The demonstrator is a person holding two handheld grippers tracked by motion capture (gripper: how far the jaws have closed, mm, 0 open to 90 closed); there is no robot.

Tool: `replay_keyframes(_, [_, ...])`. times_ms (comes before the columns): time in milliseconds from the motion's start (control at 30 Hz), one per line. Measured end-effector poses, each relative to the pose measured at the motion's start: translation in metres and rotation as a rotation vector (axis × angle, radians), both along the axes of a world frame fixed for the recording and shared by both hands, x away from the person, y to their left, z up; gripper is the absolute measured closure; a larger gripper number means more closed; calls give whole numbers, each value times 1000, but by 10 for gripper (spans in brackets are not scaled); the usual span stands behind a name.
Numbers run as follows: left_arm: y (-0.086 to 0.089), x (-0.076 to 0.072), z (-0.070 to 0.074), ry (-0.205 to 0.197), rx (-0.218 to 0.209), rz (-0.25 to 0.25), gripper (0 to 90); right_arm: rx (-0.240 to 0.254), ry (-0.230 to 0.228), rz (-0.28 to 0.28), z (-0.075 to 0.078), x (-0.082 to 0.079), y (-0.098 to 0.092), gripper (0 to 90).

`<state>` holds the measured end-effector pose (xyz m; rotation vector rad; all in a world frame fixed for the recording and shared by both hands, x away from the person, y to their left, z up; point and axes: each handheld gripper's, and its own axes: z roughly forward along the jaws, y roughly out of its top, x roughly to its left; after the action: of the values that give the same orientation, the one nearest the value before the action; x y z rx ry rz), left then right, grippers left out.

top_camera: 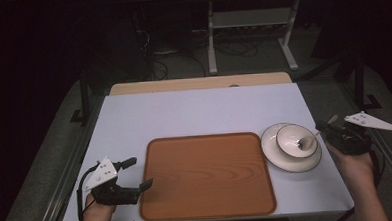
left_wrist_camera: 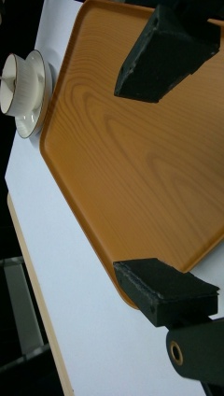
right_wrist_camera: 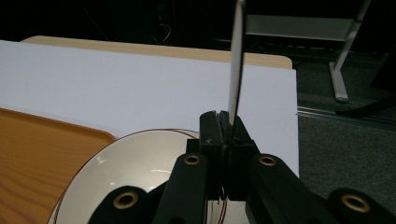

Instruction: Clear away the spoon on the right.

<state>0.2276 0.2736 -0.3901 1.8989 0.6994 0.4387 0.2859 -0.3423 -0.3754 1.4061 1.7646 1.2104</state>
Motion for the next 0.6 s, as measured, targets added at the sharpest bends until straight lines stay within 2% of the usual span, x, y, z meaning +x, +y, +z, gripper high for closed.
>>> replay_keyframes(600, [-2,3,0,1,-8,-2,137,-27,-16,41,34,18,3,879])
